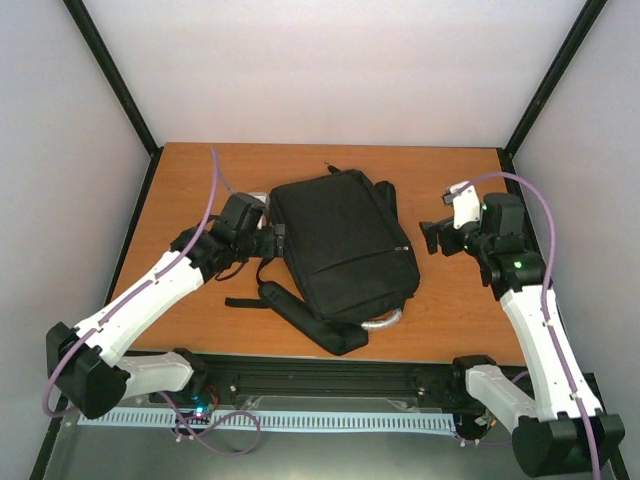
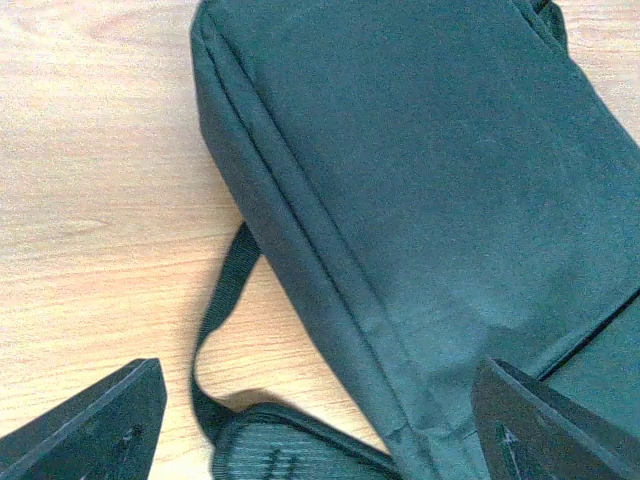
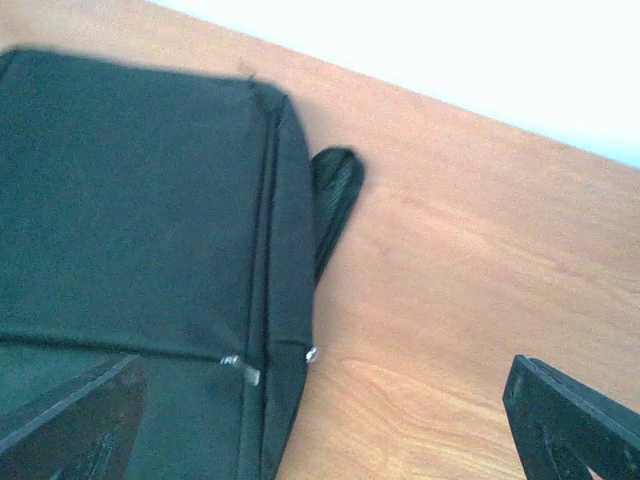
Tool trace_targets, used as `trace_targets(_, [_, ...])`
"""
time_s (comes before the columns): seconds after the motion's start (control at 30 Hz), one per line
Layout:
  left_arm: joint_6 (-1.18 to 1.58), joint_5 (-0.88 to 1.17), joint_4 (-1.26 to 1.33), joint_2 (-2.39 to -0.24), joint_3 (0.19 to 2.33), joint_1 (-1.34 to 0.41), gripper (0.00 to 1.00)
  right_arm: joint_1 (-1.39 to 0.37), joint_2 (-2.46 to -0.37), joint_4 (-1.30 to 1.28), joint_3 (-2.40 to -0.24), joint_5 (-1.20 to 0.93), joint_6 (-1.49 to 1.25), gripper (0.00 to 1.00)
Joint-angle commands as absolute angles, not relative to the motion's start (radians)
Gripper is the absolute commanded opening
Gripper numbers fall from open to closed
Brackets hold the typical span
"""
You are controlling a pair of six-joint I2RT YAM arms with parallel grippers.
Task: Pack the student bag
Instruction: Reset both arms
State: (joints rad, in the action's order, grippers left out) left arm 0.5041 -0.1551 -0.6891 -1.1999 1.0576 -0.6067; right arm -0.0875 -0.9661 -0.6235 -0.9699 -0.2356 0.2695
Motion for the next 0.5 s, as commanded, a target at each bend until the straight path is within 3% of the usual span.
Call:
trace_targets(0.0, [0.370, -0.261, -0.838, -1.170, 1.126, -0.601, 0.88, -0.083, -0.876, -0.538, -0.978, -0.112, 0.125, 1.00])
trace_targets(0.13, [0.367, -0.352, -0.775, -1.096, 1.027, -0.601, 1.00, -0.083, -0.819, -0.440, -0.845, -0.083, 0.076, 1.00])
trace_targets(0.27, [0.363, -0.420, -0.703, -1.016, 0.907, -0.600, 1.00, -0.083, -0.756, -0.285, -0.664, -0.023, 0.032, 1.00])
trace_targets(0.47, [0.384, -0.491, -0.714, -0.979, 0.905, -0.593, 1.00, -0.083, -0.700, -0.276, -0.646, -0.122, -0.011, 1.00])
